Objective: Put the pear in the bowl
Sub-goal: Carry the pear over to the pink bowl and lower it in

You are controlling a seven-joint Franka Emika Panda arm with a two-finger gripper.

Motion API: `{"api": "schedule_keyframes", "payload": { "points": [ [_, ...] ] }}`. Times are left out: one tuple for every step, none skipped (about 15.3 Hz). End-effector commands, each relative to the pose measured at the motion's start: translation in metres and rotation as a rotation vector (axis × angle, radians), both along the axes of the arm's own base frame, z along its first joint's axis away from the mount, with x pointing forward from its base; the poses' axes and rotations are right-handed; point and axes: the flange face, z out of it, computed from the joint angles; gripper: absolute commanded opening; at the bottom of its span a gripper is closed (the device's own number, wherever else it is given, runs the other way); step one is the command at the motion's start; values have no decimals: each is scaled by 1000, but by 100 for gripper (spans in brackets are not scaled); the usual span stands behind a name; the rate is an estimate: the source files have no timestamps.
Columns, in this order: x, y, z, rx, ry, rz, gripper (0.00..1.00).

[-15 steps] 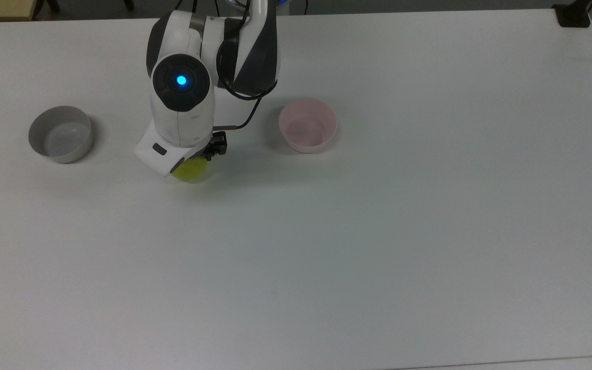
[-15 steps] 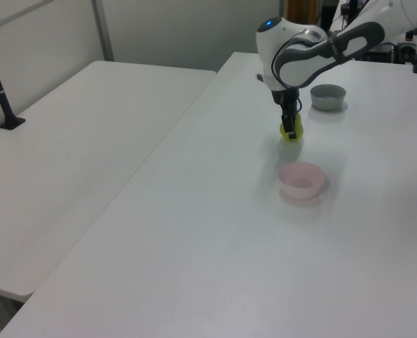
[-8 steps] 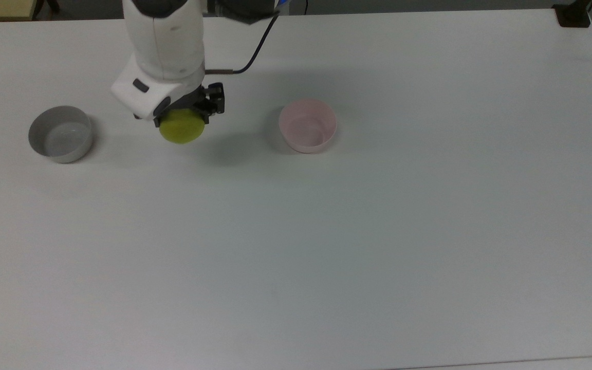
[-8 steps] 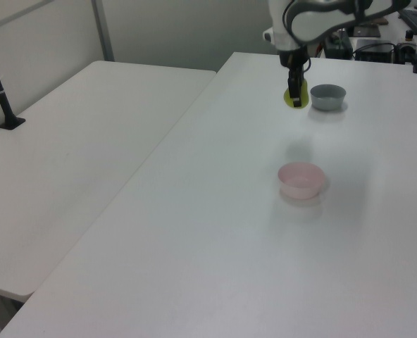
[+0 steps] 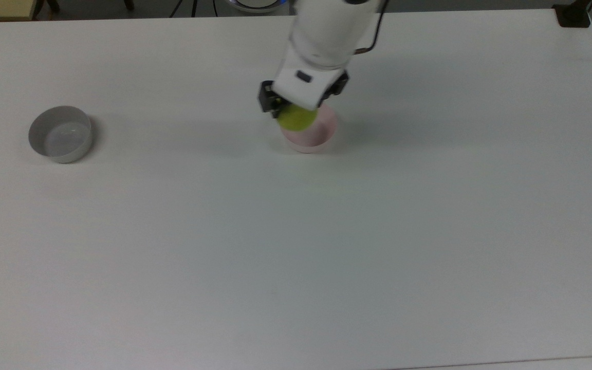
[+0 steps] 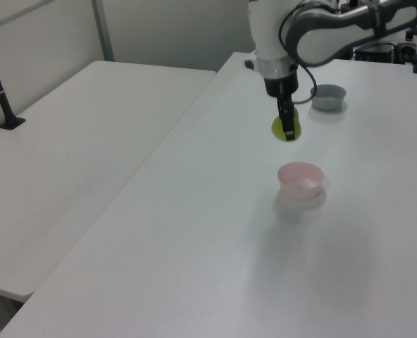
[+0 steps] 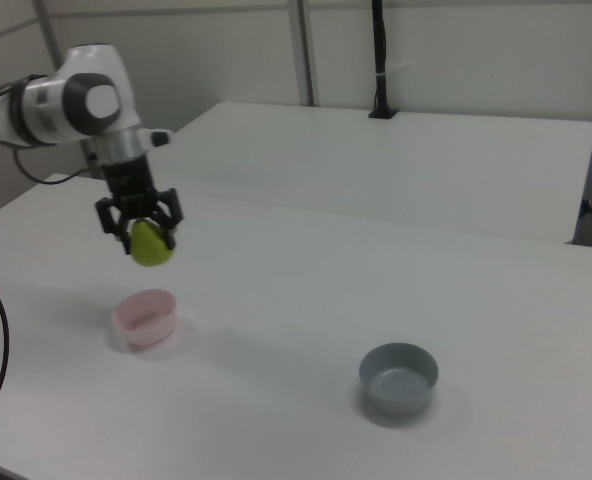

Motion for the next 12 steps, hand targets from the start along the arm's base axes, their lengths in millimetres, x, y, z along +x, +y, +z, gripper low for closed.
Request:
{"api": "schedule_keyframes", "payload": {
  "points": [
    [-10, 22, -15, -4, 34, 10, 36],
    [-9, 26, -23, -8, 44, 16, 36],
    [-12, 31, -32, -13, 61, 26, 37],
    [-14, 38, -45, -19, 79, 40, 40],
    [-15, 43, -54, -23, 94, 48, 43],
    [-18, 46, -64, -29, 112, 53, 44],
    [-20, 49, -74, -36, 127, 59, 48],
    [-22, 53, -82, -43, 141, 66, 51],
    [-21, 55, -92, -49, 151, 66, 55],
    [-19, 55, -94, -47, 141, 65, 59],
    [-17, 55, -95, -45, 132, 65, 64],
    [-17, 54, -96, -46, 131, 65, 75]
  ]
}}
